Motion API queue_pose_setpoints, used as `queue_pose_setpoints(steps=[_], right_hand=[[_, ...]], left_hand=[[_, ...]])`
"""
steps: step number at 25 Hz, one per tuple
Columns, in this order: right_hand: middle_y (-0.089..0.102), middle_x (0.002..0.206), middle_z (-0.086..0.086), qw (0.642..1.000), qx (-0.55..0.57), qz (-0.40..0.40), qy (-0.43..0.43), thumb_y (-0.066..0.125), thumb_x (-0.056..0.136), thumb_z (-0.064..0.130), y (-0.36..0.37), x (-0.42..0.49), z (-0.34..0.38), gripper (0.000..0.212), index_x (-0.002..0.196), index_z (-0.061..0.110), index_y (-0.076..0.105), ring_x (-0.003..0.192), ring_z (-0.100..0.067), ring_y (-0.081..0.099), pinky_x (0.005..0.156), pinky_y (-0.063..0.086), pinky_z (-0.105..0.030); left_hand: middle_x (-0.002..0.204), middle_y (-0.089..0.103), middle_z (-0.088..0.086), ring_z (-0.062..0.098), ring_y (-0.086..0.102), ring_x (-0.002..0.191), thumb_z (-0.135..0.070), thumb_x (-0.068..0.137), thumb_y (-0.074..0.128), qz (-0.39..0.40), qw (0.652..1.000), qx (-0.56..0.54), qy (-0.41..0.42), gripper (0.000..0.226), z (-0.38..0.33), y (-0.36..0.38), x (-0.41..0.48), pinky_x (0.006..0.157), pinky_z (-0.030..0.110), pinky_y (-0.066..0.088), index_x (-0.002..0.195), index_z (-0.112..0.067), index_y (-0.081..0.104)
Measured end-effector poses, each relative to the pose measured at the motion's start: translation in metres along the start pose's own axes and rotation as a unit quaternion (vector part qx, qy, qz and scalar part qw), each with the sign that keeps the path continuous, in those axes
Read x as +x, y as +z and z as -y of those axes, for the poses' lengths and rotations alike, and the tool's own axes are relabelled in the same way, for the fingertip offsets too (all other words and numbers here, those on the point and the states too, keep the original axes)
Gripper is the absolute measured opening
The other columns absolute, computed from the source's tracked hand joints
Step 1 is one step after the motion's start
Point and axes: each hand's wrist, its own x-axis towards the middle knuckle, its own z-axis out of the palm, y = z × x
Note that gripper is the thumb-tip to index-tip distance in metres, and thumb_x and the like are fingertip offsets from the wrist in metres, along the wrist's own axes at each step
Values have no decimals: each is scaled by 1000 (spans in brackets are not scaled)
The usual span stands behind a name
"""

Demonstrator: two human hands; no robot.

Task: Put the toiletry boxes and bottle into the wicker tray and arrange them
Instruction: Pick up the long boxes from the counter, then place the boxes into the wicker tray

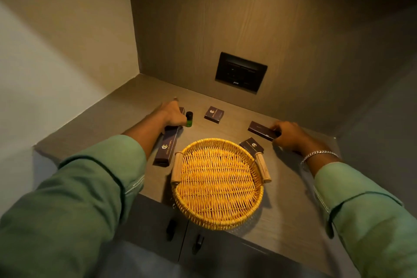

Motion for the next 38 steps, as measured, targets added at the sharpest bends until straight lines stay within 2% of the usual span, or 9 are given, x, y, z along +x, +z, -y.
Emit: queue_pose_setpoints(steps=[5, 8, 12, 18, 23, 27, 31, 35, 38], right_hand=[[63, 119, -15, 999, 1, -35, -13, 76, 77, 21, -16, 4, 9, 52, 124, 15, 55, 104, -28, 60, 85, 55, -44], [67, 112, -13, 989, 40, -126, -60, 78, 73, 26, -40, -14, 36, 51, 119, 18, 58, 92, -22, 62, 75, 55, -38], [66, 108, -8, 973, 99, -190, -90, 83, 70, 32, -50, -55, 85, 63, 125, 19, 55, 83, -15, 62, 57, 46, -19], [59, 100, 1, 989, 127, -65, -48, 83, 67, 34, -9, -111, 143, 68, 126, 26, 50, 81, -11, 62, 56, 49, -20], [63, 95, -4, 998, 40, -47, 10, 79, 74, 22, 27, -120, 148, 42, 109, 18, 56, 80, -18, 62, 70, 59, -33], [62, 84, -5, 996, -40, -63, 44, 75, 79, 24, 37, -124, 154, 27, 99, 13, 62, 74, -19, 61, 66, 57, -33], [58, 72, 0, 992, -21, -115, 52, 74, 80, 29, 37, -132, 154, 18, 80, 19, 59, 63, -14, 57, 49, 46, -27], [70, 91, -9, 972, 6, -232, 38, 67, 82, 23, 2, -118, 120, 14, 94, 16, 69, 81, -27, 65, 70, 59, -44], [72, 100, -8, 985, 45, -166, 15, 69, 81, 16, -12, -95, 85, 25, 106, 17, 68, 87, -22, 66, 79, 58, -43]], left_hand=[[121, 53, 17, 28, 55, 94, -20, 75, 74, -123, 988, -69, 63, 62, -9, -45, -3, 76, 40, 56, 130, -20, 47], [111, 49, 10, 24, 50, 86, -24, 71, 77, -182, 972, -76, 128, 60, -28, -73, -30, 53, 27, 49, 123, -24, 48], [105, 52, 7, 20, 59, 74, -23, 66, 79, -96, 974, -101, 180, 56, -58, -60, -76, 30, 22, 46, 112, -24, 47], [103, 55, 9, 25, 70, 75, -21, 69, 81, 23, 986, -64, 152, 69, -55, 9, -100, 54, 39, 63, 125, -21, 39], [119, 56, 11, 24, 56, 93, -42, 66, 82, -13, 990, 39, 136, 74, -33, 19, -90, 71, 39, 56, 126, -17, 45], [122, 57, 12, 23, 52, 95, -57, 64, 77, -5, 986, 79, 146, 76, -15, 15, -86, 69, 37, 49, 122, -17, 49], [138, 45, 15, 34, 48, 121, -60, 68, 70, -67, 980, 88, 166, 81, -27, 6, -75, 89, 49, 48, 133, -21, 41], [133, 49, 14, 32, 46, 121, -42, 77, 66, -180, 940, 63, 283, 61, -66, -11, -45, 96, 50, 44, 128, -18, 45], [135, 49, 14, 33, 47, 122, -33, 78, 68, -86, 945, 103, 299, 60, -89, -4, -19, 99, 49, 45, 132, -17, 45]])
